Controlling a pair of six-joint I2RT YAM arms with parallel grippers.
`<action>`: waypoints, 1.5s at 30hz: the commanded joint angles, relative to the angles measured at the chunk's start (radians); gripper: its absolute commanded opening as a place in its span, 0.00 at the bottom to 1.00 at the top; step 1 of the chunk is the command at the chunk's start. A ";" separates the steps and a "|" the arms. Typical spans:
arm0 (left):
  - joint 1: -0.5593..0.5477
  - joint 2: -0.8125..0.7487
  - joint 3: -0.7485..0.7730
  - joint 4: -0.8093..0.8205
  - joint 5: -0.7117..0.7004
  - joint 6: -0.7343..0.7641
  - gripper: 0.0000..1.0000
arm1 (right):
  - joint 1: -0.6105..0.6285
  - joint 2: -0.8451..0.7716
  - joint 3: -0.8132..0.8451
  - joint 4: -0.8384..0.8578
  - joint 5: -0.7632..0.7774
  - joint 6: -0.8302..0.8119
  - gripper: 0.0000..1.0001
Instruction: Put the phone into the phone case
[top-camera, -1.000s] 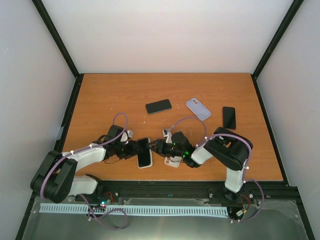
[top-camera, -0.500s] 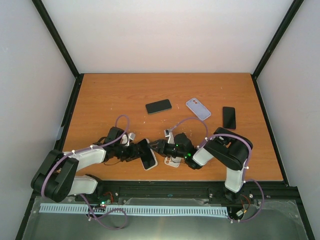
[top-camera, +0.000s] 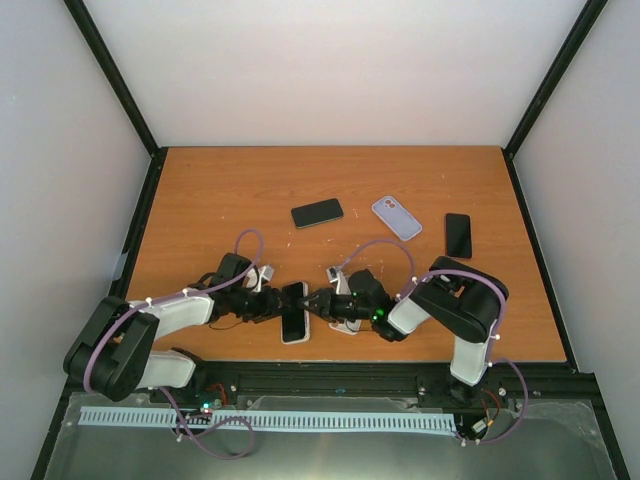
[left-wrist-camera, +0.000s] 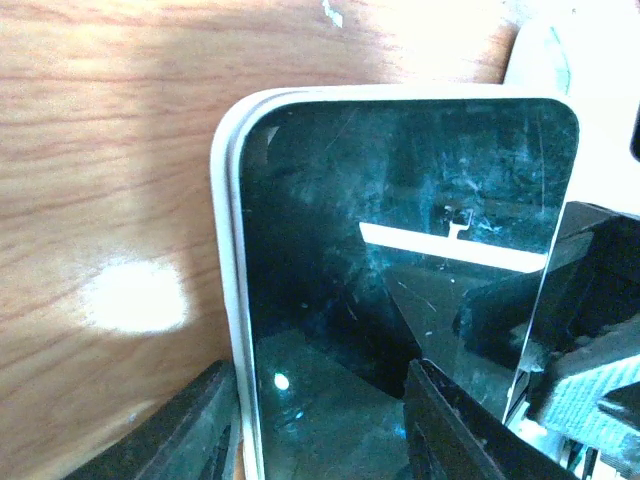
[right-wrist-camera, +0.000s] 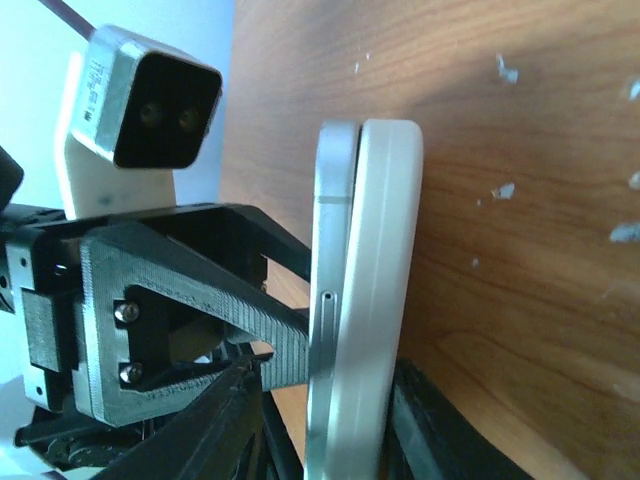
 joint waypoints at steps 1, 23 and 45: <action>-0.011 -0.010 0.058 0.066 0.027 0.025 0.45 | 0.030 0.014 0.023 0.049 -0.114 -0.009 0.33; 0.017 -0.181 0.220 -0.076 0.017 -0.039 0.61 | -0.058 -0.245 -0.081 -0.106 -0.054 -0.165 0.05; 0.093 -0.300 0.276 0.216 0.555 -0.070 0.69 | -0.074 -0.921 -0.009 -0.536 -0.163 -0.439 0.06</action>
